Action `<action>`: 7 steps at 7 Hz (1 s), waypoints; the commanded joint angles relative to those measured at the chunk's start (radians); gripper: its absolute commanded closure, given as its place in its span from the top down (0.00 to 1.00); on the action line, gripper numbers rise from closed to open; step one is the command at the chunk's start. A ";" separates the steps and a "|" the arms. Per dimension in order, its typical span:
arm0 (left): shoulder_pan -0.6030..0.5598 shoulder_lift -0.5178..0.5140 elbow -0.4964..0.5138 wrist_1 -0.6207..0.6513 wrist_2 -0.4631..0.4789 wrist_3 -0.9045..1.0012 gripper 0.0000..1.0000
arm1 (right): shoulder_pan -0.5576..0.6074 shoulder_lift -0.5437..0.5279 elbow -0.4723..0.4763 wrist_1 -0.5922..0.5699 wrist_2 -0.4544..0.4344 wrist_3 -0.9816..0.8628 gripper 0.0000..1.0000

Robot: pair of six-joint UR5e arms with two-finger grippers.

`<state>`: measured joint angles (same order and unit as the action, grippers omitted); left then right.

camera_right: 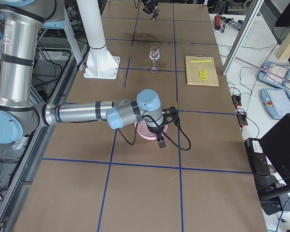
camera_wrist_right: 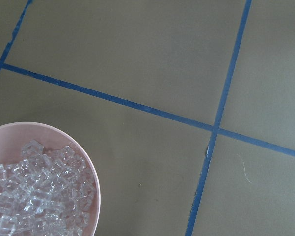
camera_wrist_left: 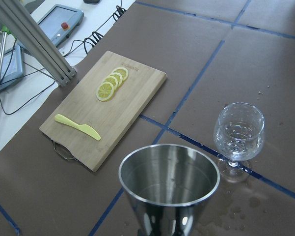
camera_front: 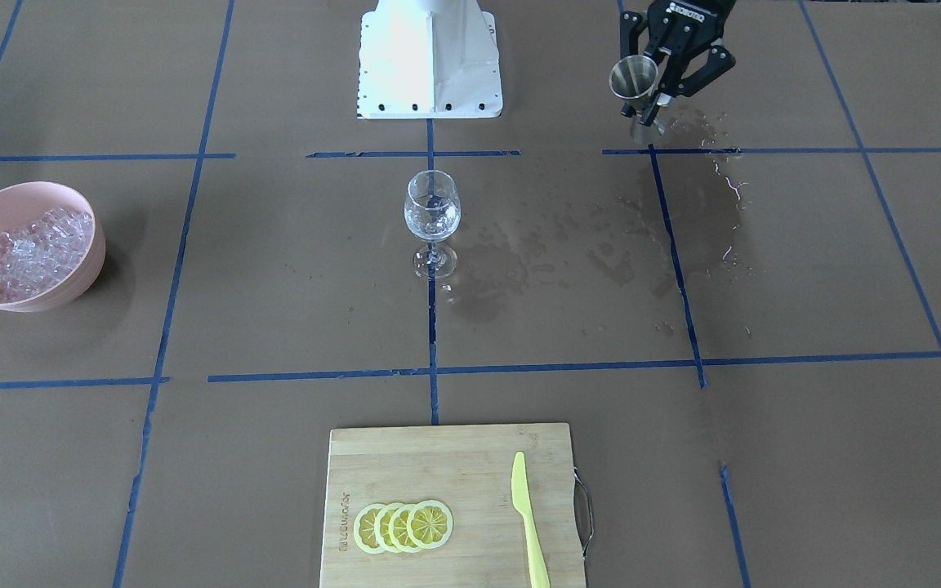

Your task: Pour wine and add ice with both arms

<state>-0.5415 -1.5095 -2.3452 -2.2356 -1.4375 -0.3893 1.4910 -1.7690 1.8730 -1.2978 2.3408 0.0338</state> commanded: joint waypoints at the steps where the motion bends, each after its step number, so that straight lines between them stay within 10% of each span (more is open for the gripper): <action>1: 0.002 0.165 0.281 -0.594 0.139 -0.026 0.00 | 0.000 -0.001 0.000 0.000 0.000 0.002 1.00; 7: 0.254 0.166 0.513 -0.671 0.564 -0.457 0.00 | 0.000 -0.001 0.002 0.000 0.000 0.003 1.00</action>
<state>-0.3392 -1.3441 -1.8725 -2.9041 -0.9241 -0.7398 1.4910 -1.7702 1.8744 -1.2978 2.3408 0.0366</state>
